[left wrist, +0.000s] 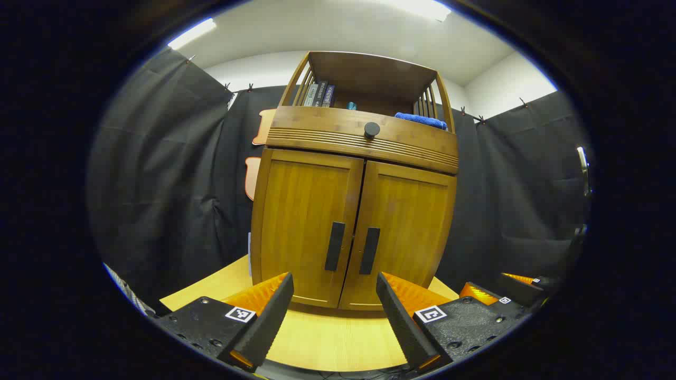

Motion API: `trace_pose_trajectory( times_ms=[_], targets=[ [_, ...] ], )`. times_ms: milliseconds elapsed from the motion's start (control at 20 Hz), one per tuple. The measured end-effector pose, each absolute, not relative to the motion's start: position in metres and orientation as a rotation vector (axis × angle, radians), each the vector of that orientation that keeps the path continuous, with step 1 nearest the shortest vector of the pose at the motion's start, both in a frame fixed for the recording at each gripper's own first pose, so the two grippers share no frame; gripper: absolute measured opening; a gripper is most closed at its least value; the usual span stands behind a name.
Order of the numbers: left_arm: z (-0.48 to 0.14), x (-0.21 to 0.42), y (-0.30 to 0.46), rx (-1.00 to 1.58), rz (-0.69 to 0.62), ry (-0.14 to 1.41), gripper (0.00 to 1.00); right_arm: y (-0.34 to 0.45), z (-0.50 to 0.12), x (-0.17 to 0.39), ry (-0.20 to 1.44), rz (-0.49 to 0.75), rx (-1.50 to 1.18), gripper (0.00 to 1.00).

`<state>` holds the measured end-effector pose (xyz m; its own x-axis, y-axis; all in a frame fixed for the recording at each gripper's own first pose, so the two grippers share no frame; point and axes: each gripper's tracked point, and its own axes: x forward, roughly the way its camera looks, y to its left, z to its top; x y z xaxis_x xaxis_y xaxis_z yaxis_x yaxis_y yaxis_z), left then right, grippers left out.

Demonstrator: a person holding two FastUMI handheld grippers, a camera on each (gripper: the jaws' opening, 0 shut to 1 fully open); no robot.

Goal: Open the right door of the double-door shoe cabinet with the right hand, and open the left door with the left hand.

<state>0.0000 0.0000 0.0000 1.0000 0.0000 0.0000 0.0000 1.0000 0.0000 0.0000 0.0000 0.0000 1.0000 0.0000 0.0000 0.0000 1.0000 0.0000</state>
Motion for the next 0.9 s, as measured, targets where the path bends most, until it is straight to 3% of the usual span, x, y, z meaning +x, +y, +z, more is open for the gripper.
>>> trace_pose_trajectory(
  times_ms=[100, 600, 700, 750, 800, 900],
  targets=[
    [0.008, -0.004, 0.004, -0.009, 0.004, -0.017, 0.95, 0.001, 0.006, -0.002, -0.013, -0.009, 0.0, 0.98],
    [0.031, 0.012, 0.025, -0.01, -0.09, -0.046, 0.92, 0.015, 0.024, -0.006, -0.056, -0.103, -0.023, 1.0],
    [0.033, 0.012, 0.029, -0.011, -0.097, -0.055, 0.92, 0.02, 0.021, -0.008, -0.048, -0.11, -0.017, 0.98],
    [0.032, 0.012, 0.031, -0.006, -0.099, -0.051, 0.92, 0.023, 0.021, -0.009, -0.044, -0.112, -0.014, 0.9],
    [0.033, 0.012, 0.032, -0.004, -0.102, -0.052, 0.92, 0.028, 0.021, -0.01, -0.045, -0.108, -0.014, 0.98],
    [0.035, 0.011, 0.036, -0.014, -0.108, -0.057, 0.92, 0.036, 0.022, -0.009, -0.042, -0.099, -0.029, 0.98]
  ],
)
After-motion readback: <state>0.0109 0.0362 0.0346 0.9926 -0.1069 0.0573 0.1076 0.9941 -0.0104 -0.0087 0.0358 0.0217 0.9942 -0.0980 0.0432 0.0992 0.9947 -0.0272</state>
